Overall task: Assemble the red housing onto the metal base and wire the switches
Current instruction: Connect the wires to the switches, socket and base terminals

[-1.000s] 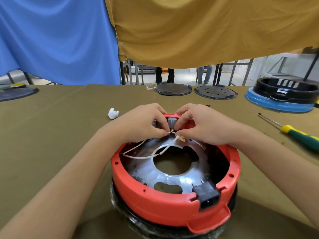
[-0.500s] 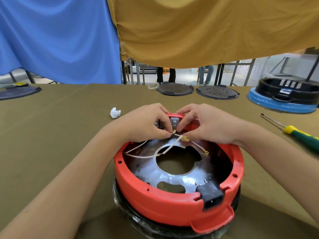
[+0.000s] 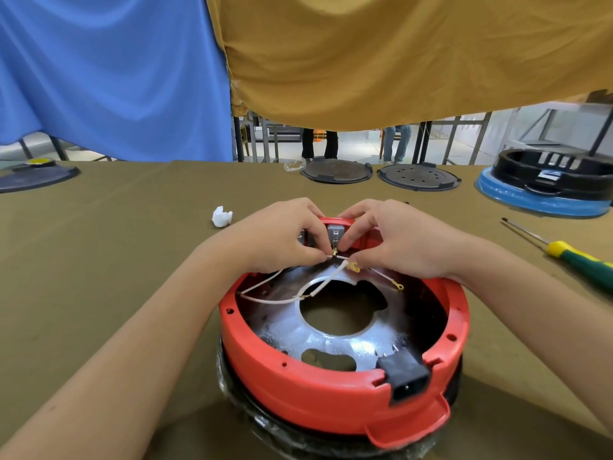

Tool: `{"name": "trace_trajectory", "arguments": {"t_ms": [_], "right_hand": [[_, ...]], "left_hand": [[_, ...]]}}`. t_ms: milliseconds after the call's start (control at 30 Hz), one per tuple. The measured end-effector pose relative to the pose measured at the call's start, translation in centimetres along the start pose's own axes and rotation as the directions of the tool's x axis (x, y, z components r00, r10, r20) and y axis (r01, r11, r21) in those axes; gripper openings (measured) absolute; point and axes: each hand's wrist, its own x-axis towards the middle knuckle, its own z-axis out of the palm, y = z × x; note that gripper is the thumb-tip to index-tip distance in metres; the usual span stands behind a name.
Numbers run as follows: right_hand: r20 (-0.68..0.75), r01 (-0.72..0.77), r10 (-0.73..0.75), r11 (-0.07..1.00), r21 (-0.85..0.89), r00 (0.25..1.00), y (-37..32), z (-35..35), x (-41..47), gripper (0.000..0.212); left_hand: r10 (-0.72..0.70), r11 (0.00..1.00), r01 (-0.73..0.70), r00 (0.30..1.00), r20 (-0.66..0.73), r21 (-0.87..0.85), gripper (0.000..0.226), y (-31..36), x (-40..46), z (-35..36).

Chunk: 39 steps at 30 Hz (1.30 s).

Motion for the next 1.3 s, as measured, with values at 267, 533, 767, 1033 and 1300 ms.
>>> {"name": "trace_trajectory", "arguments": {"t_ms": [267,533,767,1033,1300], "right_hand": [[-0.032,0.007,-0.007,1.0,-0.01,0.999,0.2,0.3,0.0,0.014],[-0.044,0.025,-0.027,0.999,-0.039,0.999,0.0,0.3,-0.1,0.015],[-0.089,-0.015,0.004,0.993,-0.119,0.996,-0.5,0.5,-0.4,0.005],[-0.077,-0.013,-0.006,0.971,-0.24,0.997,-1.4,0.9,0.2,0.044],[-0.084,-0.017,-0.015,0.93,-0.367,0.996,-1.5,0.8,1.1,0.03]], "left_hand": [[0.003,1.0,-0.003,1.0,0.003,-0.011,0.014,0.0,0.0,0.0],[0.012,1.0,-0.012,1.0,0.005,-0.001,0.019,0.2,-0.1,-0.1],[0.013,0.998,-0.012,1.0,-0.016,0.065,0.013,0.3,0.1,0.0],[0.013,0.992,-0.007,0.999,-0.047,0.125,0.037,0.2,0.5,-0.4],[0.019,0.991,-0.016,0.999,-0.025,0.129,0.037,0.0,0.6,-0.1]]}}
